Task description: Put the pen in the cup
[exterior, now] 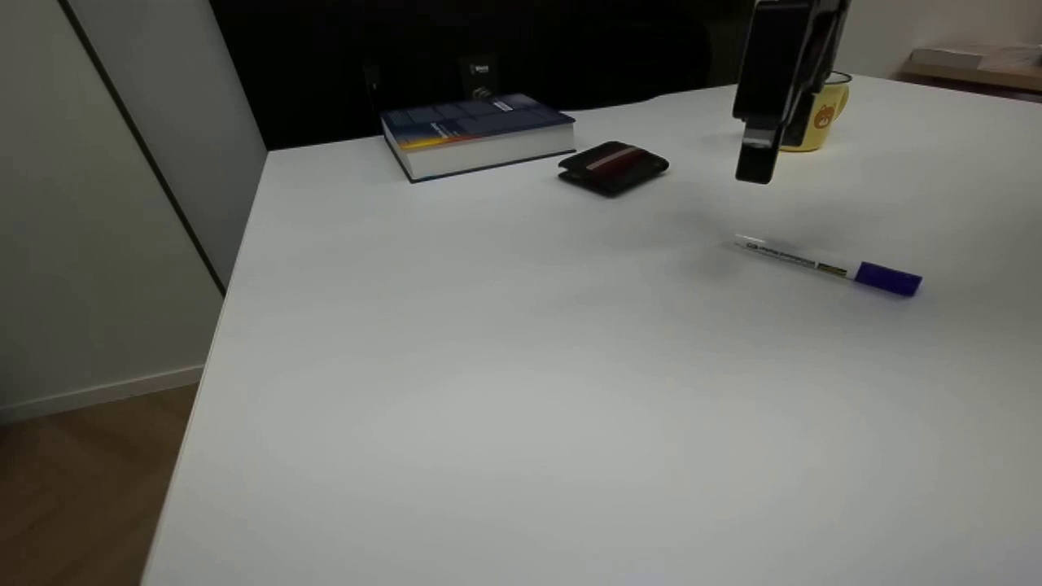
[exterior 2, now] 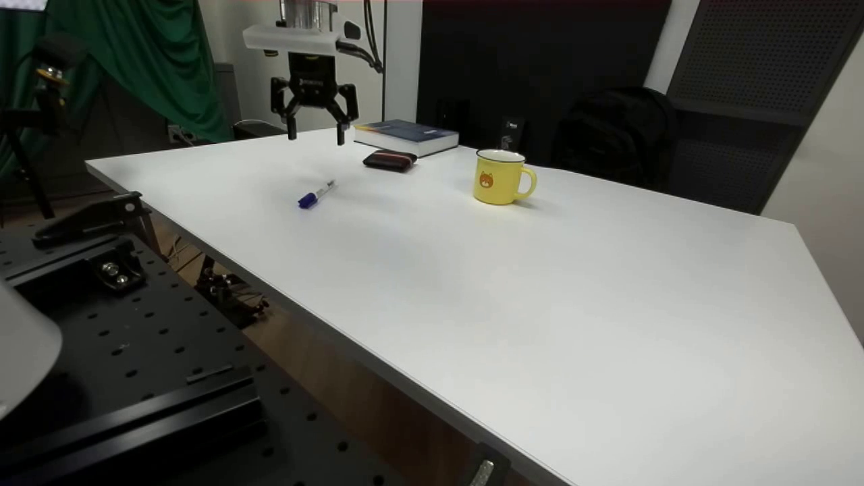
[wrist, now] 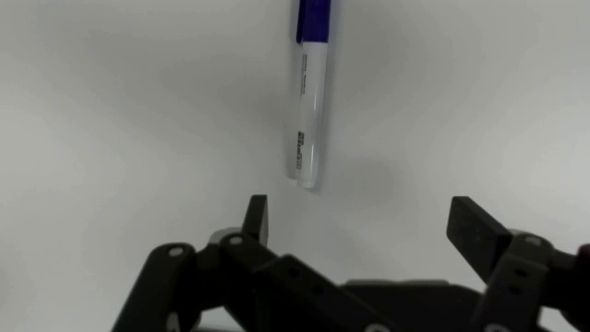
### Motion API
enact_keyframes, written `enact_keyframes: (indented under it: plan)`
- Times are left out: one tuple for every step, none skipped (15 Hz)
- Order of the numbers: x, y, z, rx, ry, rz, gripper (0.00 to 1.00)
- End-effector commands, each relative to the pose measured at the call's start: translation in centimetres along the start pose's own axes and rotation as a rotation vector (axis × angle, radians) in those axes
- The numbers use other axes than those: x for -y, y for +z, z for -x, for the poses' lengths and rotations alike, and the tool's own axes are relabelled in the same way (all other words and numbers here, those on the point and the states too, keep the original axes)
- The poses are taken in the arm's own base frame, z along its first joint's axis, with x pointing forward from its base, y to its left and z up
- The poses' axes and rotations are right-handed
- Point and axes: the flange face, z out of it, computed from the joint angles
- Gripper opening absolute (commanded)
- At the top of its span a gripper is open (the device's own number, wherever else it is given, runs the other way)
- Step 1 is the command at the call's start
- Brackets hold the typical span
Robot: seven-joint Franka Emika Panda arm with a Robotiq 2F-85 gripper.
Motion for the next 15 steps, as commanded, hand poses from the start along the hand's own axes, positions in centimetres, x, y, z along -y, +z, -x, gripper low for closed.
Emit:
enact_keyframes:
  plan:
    - [-0.1,4.0,-2.4,0.014,0.045,0.007,1.00]
    - [-0.1,4.5,-2.7,0.018,0.047,0.008,1.00]
    - [-0.1,5.1,-2.9,0.023,0.050,0.008,1.00]
    - [-0.2,5.5,-3.0,0.029,0.054,0.008,1.00]
    - [-0.3,5.9,-3.0,0.036,0.059,0.010,1.00]
    - [-0.4,6.1,-2.9,0.041,0.065,0.010,1.00]
    - [-0.6,6.2,-2.7,0.044,0.070,0.012,1.00]
    - [-0.8,6.2,-2.6,0.047,0.074,0.013,1.00]
    - [-1.1,6.2,-2.4,0.048,0.081,0.013,1.00]
    - [-1.5,6.1,-2.2,0.051,0.091,0.013,1.00]
    - [-1.8,6.0,-2.0,0.052,0.097,0.014,1.00]
    - [-2.1,6.0,-1.7,0.052,0.102,0.016,1.00]
    - [-2.4,6.0,-1.6,0.053,0.107,0.014,1.00]
    - [-2.7,6.0,-1.4,0.054,0.111,0.009,1.00]
    - [-2.8,6.1,-1.2,0.055,0.116,0.005,1.00]
